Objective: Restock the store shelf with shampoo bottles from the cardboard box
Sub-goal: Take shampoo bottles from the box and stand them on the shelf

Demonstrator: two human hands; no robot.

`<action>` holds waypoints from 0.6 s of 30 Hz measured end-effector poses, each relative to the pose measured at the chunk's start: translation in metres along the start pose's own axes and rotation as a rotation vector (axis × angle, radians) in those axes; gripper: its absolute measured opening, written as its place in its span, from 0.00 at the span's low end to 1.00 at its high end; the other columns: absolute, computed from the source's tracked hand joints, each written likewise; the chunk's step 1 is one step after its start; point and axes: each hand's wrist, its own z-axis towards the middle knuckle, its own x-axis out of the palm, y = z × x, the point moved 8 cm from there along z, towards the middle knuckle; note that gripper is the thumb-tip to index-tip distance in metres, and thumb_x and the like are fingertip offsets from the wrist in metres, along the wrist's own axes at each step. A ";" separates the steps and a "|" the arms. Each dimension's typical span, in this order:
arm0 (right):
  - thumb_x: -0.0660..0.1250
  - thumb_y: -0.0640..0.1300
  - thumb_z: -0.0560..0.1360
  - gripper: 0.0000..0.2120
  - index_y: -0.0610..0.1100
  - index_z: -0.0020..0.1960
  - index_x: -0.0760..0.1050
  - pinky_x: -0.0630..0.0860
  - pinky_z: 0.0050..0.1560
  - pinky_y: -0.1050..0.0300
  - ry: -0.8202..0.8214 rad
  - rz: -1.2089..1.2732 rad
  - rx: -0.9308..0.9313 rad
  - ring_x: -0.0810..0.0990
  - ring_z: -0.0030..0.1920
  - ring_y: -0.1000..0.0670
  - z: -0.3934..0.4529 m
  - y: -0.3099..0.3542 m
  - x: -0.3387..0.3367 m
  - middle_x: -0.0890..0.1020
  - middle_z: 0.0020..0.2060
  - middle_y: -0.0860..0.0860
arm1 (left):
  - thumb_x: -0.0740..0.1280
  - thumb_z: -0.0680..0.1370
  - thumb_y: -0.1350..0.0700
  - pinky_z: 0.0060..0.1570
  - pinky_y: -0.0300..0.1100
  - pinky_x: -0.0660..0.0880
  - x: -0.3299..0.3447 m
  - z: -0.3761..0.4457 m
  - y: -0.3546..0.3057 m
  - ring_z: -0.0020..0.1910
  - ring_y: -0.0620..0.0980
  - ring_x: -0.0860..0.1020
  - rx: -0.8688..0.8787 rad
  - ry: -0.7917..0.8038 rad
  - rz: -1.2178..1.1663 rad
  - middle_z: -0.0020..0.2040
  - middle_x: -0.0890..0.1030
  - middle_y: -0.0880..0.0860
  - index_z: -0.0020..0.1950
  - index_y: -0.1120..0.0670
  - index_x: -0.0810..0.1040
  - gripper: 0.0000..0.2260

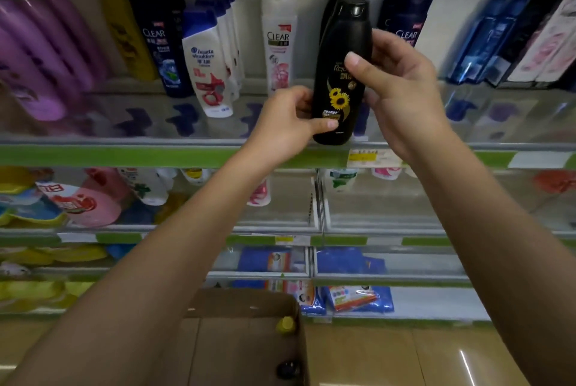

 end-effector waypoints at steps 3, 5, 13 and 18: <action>0.74 0.40 0.70 0.25 0.37 0.65 0.73 0.77 0.61 0.43 -0.011 -0.029 -0.018 0.81 0.59 0.45 0.019 -0.004 -0.009 0.82 0.56 0.43 | 0.75 0.70 0.61 0.52 0.39 0.77 0.003 0.021 0.000 0.47 0.44 0.81 0.010 -0.048 0.019 0.44 0.81 0.46 0.55 0.56 0.78 0.15; 0.73 0.40 0.71 0.24 0.37 0.65 0.73 0.77 0.61 0.45 -0.028 -0.062 -0.027 0.81 0.58 0.46 0.030 -0.010 -0.016 0.82 0.56 0.43 | 0.75 0.70 0.62 0.50 0.35 0.77 0.008 0.030 0.002 0.44 0.41 0.80 0.010 -0.048 0.027 0.42 0.80 0.44 0.55 0.56 0.78 0.15; 0.73 0.36 0.71 0.23 0.38 0.65 0.74 0.78 0.60 0.52 -0.051 -0.151 -0.040 0.80 0.58 0.46 0.053 -0.042 -0.037 0.82 0.56 0.43 | 0.75 0.70 0.62 0.45 0.30 0.75 0.023 0.048 0.023 0.41 0.41 0.79 -0.047 -0.081 0.097 0.42 0.80 0.47 0.54 0.59 0.78 0.15; 0.75 0.43 0.68 0.21 0.46 0.60 0.76 0.77 0.59 0.44 -0.078 -0.215 -0.110 0.81 0.56 0.47 0.063 -0.044 -0.041 0.82 0.54 0.45 | 0.76 0.69 0.62 0.47 0.38 0.78 0.028 0.055 0.024 0.38 0.41 0.79 -0.093 -0.127 0.089 0.39 0.79 0.45 0.58 0.58 0.75 0.19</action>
